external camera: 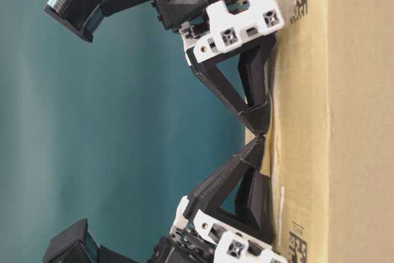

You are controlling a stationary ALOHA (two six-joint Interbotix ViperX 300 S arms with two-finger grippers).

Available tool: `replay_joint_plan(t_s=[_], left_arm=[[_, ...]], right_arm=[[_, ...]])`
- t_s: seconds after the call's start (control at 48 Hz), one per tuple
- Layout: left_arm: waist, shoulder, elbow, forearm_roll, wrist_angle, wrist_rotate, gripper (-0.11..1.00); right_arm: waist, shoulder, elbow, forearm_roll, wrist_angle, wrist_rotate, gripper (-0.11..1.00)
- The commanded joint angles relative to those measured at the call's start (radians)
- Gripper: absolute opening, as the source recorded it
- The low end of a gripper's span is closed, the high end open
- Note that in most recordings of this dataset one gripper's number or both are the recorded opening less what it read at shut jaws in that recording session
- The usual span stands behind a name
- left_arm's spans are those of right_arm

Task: Apply tape along the seams of the closed cardboard box to seal it securely.
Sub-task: 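Press the tape flat along the seam with both grippers' tips, then slide both grippers outward along the seam smoothing the tape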

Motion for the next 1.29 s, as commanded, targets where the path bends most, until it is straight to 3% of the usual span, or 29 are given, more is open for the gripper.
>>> replay_joint_plan(t_s=[0.0, 0.354, 0.897, 1.043, 1.272], left_arm=[[-0.021, -0.008, -0.018, 0.003, -0.002, -0.003, 0.0], [-0.071, -0.006, 0.005, 0.005, 0.025, 0.017, -0.01], [-0.023, -0.081, 0.164, 0.003, 0.074, -0.029, 0.0], [-0.026, -0.12, 0.184, 0.003, 0.071, -0.034, 0.0], [-0.026, -0.249, 0.126, 0.003, 0.078, 0.008, 0.0]], right_arm=[[0.008, -0.011, -0.017, 0.003, -0.002, 0.002, -0.02], [0.025, 0.005, 0.006, 0.04, 0.031, 0.005, -0.02], [0.023, -0.083, 0.143, 0.107, 0.025, 0.005, -0.02], [0.023, -0.12, 0.15, 0.104, 0.021, -0.002, -0.02], [0.025, -0.256, 0.114, 0.075, 0.049, -0.04, -0.02]])
